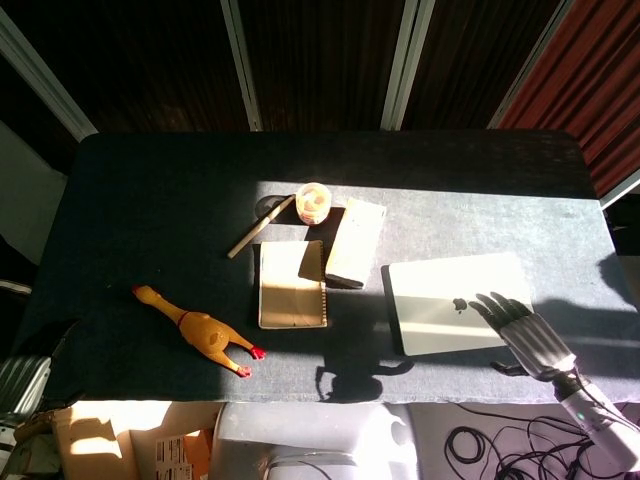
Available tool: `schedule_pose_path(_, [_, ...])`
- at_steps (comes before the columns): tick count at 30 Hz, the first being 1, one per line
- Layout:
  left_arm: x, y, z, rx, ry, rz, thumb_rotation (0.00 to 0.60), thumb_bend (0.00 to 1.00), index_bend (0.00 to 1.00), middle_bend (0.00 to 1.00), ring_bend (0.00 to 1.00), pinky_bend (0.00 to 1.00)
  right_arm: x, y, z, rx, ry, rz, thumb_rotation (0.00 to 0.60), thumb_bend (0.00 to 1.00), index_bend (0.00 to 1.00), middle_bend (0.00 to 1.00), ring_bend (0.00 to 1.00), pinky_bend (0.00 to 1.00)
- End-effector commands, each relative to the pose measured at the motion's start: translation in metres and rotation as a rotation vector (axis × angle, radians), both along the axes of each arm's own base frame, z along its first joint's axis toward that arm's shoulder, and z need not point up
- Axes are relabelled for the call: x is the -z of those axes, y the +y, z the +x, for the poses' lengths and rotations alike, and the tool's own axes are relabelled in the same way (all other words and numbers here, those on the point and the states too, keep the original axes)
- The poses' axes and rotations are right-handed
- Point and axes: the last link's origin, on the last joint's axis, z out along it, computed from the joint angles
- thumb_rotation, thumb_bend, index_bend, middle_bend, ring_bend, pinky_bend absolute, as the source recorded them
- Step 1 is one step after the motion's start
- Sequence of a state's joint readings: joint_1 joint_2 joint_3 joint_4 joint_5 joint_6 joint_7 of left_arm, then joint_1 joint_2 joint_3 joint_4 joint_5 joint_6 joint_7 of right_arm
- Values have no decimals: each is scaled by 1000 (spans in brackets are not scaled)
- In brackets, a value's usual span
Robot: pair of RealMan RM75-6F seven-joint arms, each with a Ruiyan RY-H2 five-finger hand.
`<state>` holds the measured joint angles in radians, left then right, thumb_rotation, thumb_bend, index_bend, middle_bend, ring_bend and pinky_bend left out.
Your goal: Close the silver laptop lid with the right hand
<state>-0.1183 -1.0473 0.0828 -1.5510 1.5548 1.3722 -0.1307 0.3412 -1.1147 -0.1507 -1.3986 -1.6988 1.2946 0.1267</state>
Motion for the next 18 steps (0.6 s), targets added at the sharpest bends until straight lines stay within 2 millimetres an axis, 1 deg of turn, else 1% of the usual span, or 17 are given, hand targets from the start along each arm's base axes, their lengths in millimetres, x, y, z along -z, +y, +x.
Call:
schedule_pose_path(1, [-5, -10, 11, 10, 60, 73, 600, 46, 0, 97, 46, 162, -30, 26, 14, -6, -27, -176, 600, 100, 0, 0, 0, 69])
schedule_pose_path(4, [2, -17, 22, 53, 38, 144, 600, 46, 0, 97, 46, 148, -31, 43, 13, 38, 3, -272, 600, 99, 0, 0, 0, 8])
schedule_pose_path(6, [8, -24, 24, 89, 20, 169, 600, 46, 0, 96, 46, 146, -27, 54, 11, 67, 19, -302, 600, 99, 0, 0, 0, 0])
schedule_pose_path(9, [15, -31, 25, 120, 26, 199, 600, 46, 0, 97, 46, 140, -22, 63, 8, 99, 3, -338, 600, 100, 0, 0, 0, 0])
schedule_pose_path(13, [19, -38, 26, 137, 20, 158, 600, 46, 0, 97, 46, 140, -23, 62, 4, 134, -37, -412, 600, 100, 0, 0, 0, 0])
schedule_pose_path(18, [13, -39, 24, 137, 21, 173, 600, 46, 0, 97, 46, 140, -22, 63, 1, 138, -30, -397, 600, 99, 0, 0, 0, 0])
